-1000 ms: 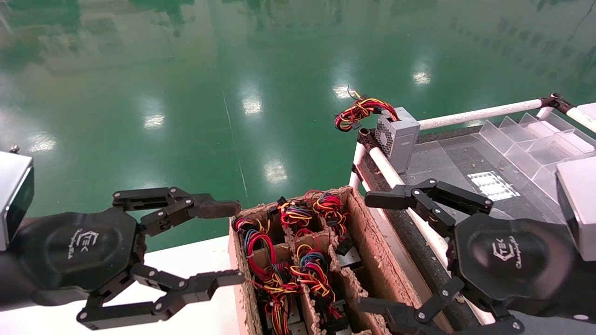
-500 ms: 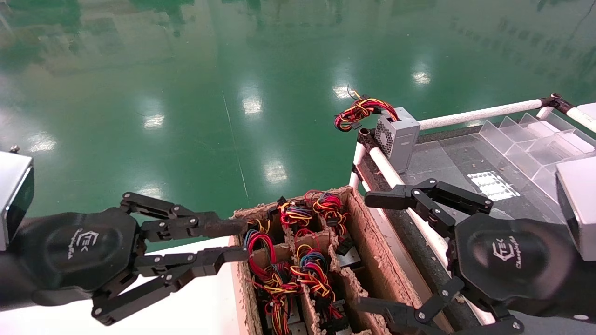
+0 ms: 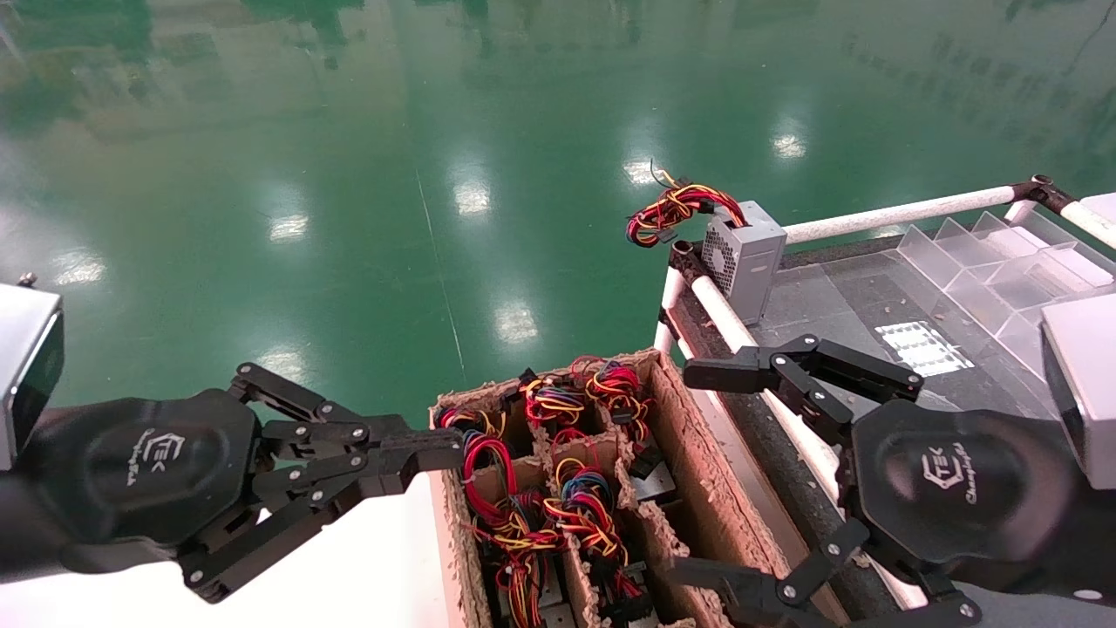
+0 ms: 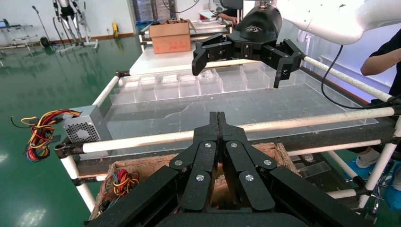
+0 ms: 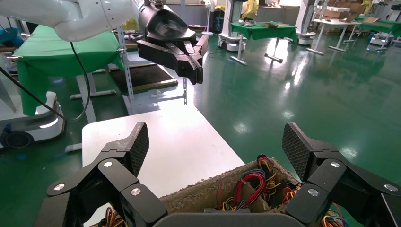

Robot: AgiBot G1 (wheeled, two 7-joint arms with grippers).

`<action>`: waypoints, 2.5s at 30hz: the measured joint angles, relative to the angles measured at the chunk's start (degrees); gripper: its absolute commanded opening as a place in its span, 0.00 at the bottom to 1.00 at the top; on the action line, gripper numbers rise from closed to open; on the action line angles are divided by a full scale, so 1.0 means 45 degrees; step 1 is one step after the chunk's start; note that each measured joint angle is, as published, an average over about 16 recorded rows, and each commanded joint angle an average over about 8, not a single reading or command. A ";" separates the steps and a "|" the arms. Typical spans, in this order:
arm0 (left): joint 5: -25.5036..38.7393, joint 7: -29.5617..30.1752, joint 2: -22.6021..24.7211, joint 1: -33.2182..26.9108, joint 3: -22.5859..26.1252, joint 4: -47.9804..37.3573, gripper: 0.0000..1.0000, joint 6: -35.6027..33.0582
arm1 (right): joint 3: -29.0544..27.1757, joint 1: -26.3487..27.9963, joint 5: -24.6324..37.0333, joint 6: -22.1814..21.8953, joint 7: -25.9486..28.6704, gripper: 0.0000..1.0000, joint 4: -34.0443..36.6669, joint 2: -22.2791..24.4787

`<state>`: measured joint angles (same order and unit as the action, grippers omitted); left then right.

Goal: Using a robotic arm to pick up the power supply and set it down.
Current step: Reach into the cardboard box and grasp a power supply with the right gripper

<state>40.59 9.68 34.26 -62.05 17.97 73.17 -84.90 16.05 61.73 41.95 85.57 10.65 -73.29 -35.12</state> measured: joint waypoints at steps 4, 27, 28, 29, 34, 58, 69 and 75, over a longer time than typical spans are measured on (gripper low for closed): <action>0.0000 0.0000 0.0000 0.0000 0.0000 -0.0001 1.00 0.0000 | 0.0004 -0.0002 0.0024 -0.0030 0.0014 1.00 0.0014 0.0010; -0.0004 -0.0007 -0.0001 -0.0006 0.0010 -0.0008 1.00 -0.0002 | 0.2793 0.2485 0.5727 -0.3599 0.2510 0.85 0.2153 -0.2877; -0.0005 -0.0007 -0.0001 -0.0007 0.0010 -0.0008 1.00 -0.0002 | 0.2962 0.2715 0.5997 -0.3657 0.2600 0.73 0.2460 -0.3115; -0.0005 -0.0007 -0.0001 -0.0007 0.0011 -0.0008 1.00 -0.0002 | 0.3107 0.2946 0.6220 -0.3668 0.2667 0.60 0.2781 -0.3323; -0.0006 -0.0008 -0.0002 -0.0007 0.0013 -0.0008 1.00 -0.0001 | 0.3587 0.3884 0.6851 -0.3410 0.2487 0.03 0.4410 -0.4180; -0.0013 -0.0013 -0.0006 -0.0010 0.0023 -0.0009 1.00 0.0003 | 0.3780 0.4393 0.7438 -0.3470 -0.0571 0.00 0.6963 -0.5062; -0.0016 -0.0015 -0.0008 -0.0011 0.0028 -0.0009 1.00 0.0005 | 0.3725 0.4322 0.7429 -0.3547 -0.1173 0.00 0.7324 -0.5091; -0.0018 -0.0017 -0.0009 -0.0011 0.0030 -0.0009 1.00 0.0006 | 0.3670 0.4283 0.7354 -0.3547 -0.1376 0.00 0.7440 -0.5094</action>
<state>40.51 9.60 34.22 -62.11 18.11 73.13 -84.87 32.56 81.00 75.04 69.61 4.45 -39.81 -58.04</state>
